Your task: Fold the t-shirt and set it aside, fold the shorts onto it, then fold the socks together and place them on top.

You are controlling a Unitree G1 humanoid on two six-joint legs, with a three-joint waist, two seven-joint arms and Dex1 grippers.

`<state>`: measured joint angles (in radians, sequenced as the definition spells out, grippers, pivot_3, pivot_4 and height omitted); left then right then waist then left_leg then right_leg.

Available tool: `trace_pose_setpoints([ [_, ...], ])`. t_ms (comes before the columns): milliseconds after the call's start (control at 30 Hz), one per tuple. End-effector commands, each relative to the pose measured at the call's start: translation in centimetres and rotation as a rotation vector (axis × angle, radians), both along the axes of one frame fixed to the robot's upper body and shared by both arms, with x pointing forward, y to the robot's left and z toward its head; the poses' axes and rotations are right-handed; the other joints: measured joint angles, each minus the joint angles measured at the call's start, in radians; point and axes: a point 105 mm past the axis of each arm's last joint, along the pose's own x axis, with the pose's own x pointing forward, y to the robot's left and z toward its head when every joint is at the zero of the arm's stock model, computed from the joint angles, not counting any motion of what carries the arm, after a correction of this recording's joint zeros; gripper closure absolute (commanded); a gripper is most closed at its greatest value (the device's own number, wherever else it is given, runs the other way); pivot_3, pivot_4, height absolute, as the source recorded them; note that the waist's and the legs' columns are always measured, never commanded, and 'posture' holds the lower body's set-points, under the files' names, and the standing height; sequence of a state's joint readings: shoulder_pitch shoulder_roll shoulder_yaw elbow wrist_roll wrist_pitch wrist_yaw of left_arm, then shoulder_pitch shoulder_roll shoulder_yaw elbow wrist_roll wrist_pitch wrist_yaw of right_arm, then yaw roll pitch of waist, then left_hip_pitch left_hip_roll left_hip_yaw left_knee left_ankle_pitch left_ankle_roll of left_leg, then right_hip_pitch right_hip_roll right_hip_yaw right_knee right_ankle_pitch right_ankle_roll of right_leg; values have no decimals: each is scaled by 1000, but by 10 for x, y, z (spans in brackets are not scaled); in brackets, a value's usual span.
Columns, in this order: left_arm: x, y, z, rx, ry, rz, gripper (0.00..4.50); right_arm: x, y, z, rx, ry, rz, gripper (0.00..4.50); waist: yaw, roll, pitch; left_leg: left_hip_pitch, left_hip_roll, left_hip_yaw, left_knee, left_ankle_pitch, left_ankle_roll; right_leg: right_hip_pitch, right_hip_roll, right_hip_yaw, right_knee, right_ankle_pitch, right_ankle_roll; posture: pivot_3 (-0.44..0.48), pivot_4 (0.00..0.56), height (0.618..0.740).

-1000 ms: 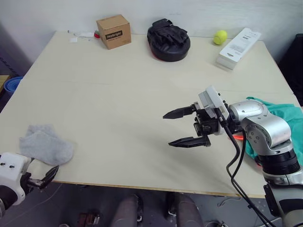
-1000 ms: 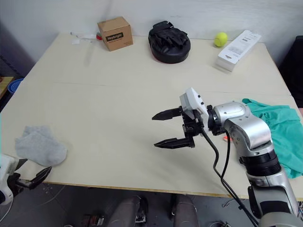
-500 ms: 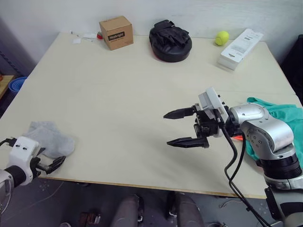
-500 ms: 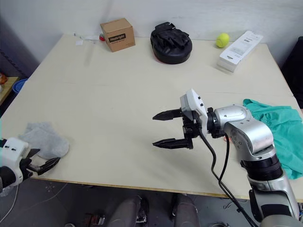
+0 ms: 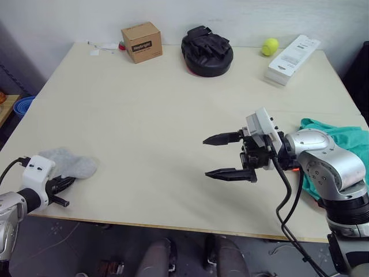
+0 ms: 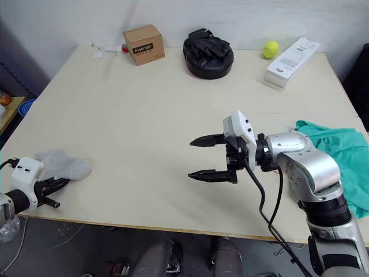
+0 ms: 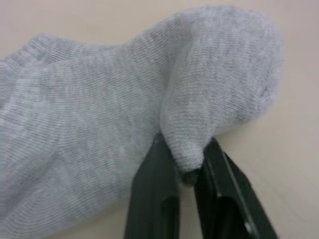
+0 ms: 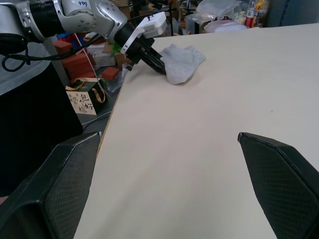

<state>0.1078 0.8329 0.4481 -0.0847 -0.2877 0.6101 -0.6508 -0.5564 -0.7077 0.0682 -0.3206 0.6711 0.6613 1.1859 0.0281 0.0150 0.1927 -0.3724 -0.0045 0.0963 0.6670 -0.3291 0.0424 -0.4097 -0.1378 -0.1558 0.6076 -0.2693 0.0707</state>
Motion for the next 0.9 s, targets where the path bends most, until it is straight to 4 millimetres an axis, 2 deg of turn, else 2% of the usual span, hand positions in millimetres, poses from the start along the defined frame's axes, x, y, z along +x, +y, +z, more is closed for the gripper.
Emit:
trace_pose_setpoints([
  [33, 2, -28, -7, -25, 50, -127, 4473, -7, -2, 11, 11, -59, 14, 0, 1, 0, 0, 0, 0, 0, 0, 0, 0, 0, 0, 0, 0, 0, 0, 0, 150, 740],
  [133, 10, -68, 9, -46, 17, -283, 4473, -8, -3, 9, -2, -69, 9, 0, 2, 0, 0, -1, -1, 0, 0, 0, 0, 0, -1, 0, -1, 0, 0, 0, 150, 740],
  [233, 16, -119, 27, -80, -19, -440, 4473, -10, -8, -1, -51, -92, 1, 0, 4, -3, 1, -2, -1, 0, 0, 0, 1, 0, -1, -1, -3, 1, 1, 0, 150, 740],
  [300, 18, -145, 33, -94, -26, -514, 4473, -10, -12, -6, -77, -110, -8, 0, -1, -6, 1, -3, -1, 0, 0, 0, 1, 0, -1, -1, -3, 1, 2, 0, 150, 740],
  [433, 24, -195, 35, -34, -28, -678, 4473, -7, -19, -13, -105, -134, -52, 0, -7, -9, 3, -3, 0, 1, 0, 3, 6, 1, 3, -1, -2, 1, 2, 0, 150, 740],
  [567, 34, -234, 31, -16, -23, -786, 4473, -7, -24, -21, -138, -157, -81, 0, -4, -11, 4, -3, 1, 2, 0, 5, 6, 1, 6, -1, -1, 1, 2, 0, 150, 740],
  [733, 42, -265, 19, 25, 7, -870, 4473, -3, -30, -30, -180, -202, -132, 0, -2, -14, 6, -3, 0, 2, 1, 6, 7, 1, 6, -1, -1, 1, 2, 0, 150, 740],
  [867, 40, -270, 17, 0, 33, -895, 4473, 0, -33, -34, -190, -214, -183, 0, -2, -15, 6, -3, 1, 1, 1, 6, 7, 1, 6, -1, -1, 1, 2, 0, 150, 740],
  [900, 39, -271, 19, -18, 32, -895, 4221, 1, -34, -35, -191, -215, -194, 0, -2, -15, 6, -3, 1, 1, 1, 6, 7, 1, 6, -1, -1, 1, 2, 0, 150, 740],
])
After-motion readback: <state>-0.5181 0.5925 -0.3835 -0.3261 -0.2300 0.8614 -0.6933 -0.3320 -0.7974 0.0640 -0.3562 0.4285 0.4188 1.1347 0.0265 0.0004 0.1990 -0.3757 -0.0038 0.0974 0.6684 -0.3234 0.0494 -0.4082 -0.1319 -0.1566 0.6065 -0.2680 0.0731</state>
